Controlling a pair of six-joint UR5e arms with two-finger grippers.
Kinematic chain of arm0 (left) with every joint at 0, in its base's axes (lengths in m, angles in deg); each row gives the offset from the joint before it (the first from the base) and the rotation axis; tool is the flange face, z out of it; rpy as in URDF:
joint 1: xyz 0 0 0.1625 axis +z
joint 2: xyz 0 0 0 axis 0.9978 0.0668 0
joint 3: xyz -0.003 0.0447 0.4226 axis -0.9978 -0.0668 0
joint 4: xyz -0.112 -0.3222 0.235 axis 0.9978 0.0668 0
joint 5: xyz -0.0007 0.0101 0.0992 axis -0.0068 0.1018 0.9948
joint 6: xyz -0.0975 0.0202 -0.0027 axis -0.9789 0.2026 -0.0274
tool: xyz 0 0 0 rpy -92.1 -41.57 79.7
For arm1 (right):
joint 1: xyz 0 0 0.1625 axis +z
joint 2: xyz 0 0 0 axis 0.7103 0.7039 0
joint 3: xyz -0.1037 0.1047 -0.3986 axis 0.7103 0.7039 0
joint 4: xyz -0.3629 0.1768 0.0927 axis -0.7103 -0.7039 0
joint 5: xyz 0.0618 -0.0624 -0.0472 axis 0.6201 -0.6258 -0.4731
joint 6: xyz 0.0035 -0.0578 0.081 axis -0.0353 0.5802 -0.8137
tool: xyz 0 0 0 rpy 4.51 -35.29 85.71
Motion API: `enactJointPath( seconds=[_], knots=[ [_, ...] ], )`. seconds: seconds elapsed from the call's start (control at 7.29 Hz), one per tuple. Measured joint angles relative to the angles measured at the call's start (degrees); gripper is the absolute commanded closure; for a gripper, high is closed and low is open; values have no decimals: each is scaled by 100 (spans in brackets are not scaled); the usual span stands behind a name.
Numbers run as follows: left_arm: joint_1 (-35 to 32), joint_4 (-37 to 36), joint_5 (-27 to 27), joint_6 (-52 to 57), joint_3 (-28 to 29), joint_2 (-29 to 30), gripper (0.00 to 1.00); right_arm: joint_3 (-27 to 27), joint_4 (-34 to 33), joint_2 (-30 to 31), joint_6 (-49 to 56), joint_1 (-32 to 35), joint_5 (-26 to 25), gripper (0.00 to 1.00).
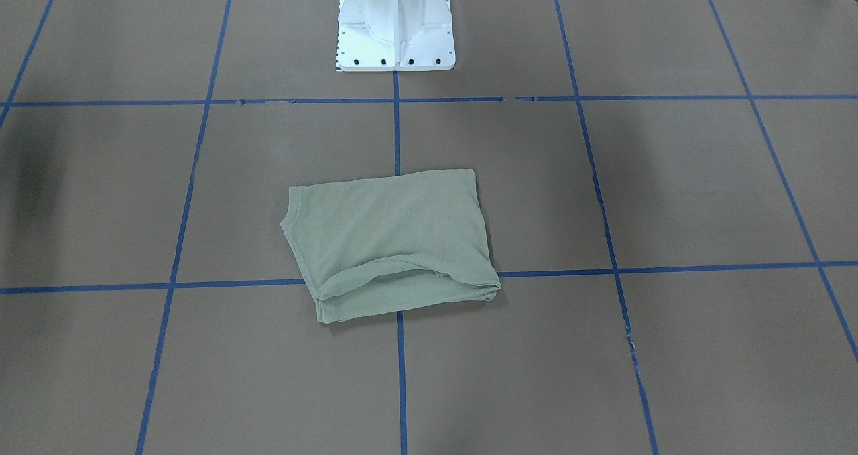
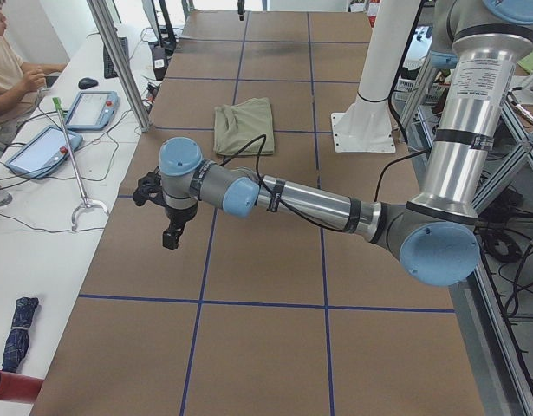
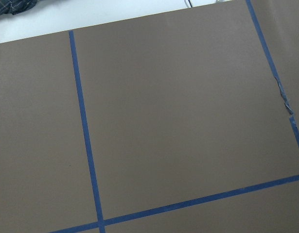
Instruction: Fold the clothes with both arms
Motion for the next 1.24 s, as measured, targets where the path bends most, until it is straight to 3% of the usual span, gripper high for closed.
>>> enactJointPath(
  seconds=[0.41, 1.24],
  knots=[
    [-39, -636, 212, 592, -38, -325, 0, -483, -3, 380, -17, 2, -44, 0],
    [-31, -485, 196, 659, -17, -386, 0, -705, -6, 638, -49, 19, 12, 0]
  ],
)
